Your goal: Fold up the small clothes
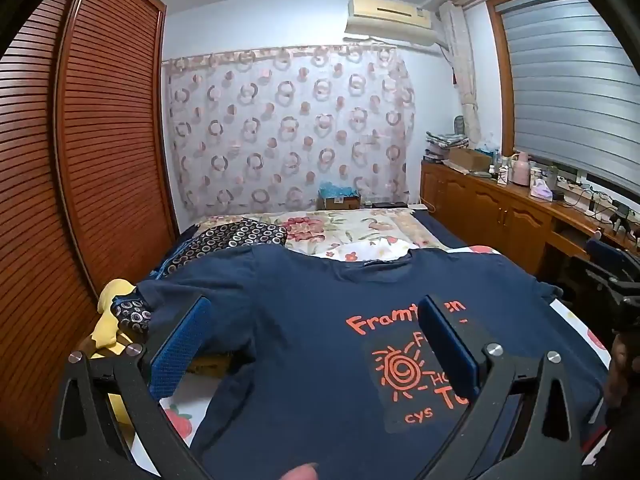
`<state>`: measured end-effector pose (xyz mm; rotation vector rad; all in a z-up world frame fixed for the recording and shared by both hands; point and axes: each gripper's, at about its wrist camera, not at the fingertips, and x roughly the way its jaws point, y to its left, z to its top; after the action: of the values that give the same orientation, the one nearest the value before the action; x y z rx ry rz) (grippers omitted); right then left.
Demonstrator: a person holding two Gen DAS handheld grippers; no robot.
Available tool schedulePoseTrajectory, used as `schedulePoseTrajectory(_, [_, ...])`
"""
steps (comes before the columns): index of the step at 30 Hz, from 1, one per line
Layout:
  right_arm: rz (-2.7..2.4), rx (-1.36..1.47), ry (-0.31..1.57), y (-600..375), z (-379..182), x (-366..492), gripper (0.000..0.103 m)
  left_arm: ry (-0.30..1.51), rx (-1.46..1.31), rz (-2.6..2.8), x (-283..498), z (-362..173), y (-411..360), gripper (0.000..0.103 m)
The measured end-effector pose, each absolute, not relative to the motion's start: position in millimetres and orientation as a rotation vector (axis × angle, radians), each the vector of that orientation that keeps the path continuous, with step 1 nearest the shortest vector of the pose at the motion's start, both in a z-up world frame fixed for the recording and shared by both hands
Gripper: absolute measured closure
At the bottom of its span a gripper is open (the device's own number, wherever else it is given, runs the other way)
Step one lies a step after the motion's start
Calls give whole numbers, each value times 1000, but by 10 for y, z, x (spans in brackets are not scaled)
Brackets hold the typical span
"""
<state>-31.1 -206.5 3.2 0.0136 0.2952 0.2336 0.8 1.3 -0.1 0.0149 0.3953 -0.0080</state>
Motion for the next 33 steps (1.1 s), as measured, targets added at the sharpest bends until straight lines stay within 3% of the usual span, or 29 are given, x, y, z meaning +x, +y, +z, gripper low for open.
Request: schedulePoseTrajectory(33, [230, 42, 292, -2097, 35, -359, 0, 352, 14, -8, -172, 129, -84, 0])
